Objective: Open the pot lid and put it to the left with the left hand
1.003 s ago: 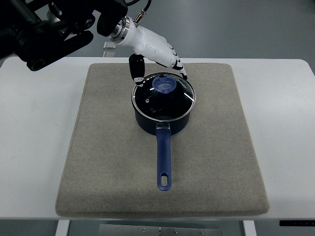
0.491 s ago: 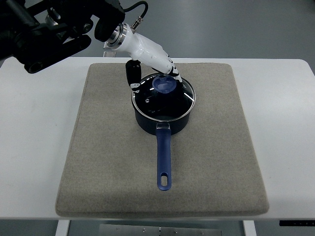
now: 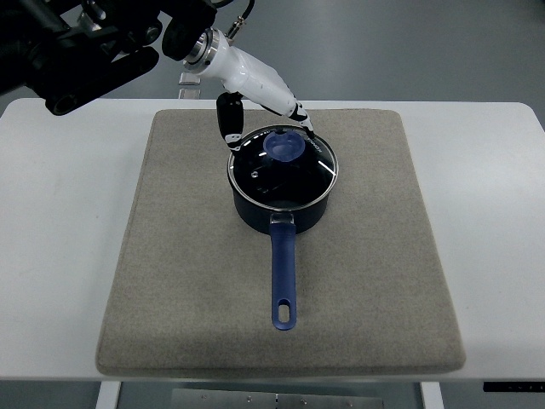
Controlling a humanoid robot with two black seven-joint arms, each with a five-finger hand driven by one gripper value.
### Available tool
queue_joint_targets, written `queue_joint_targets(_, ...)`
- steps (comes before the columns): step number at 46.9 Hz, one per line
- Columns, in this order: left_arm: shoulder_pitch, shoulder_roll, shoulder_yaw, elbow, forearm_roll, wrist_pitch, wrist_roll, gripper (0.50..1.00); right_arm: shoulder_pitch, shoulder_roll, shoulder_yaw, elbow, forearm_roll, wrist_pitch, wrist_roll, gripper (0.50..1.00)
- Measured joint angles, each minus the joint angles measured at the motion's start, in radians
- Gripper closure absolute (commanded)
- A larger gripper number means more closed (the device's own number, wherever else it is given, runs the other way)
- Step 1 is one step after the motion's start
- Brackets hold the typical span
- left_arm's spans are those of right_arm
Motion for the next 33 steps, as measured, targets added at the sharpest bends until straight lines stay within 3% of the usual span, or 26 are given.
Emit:
queue_joint_targets(7,-0.028,-0.011,0.001,0.040,-0.039,0.000,0.000,0.512,0.000,0.000,0.000,0.000,0.000,0.000,0.000,0.583)
queue_joint_targets(15,-0.055,-0.014,0.010,0.028,-0.040,-0.035,0.000,0.512,0.000,0.000,0.000,0.000,0.000,0.000,0.000,0.583)
queue_joint_targets(33,-0.085,-0.028,0.041,0.000,-0.036,-0.037,0.000,0.510,0.000,0.000,0.000,0.000,0.000,0.000,0.000,0.583)
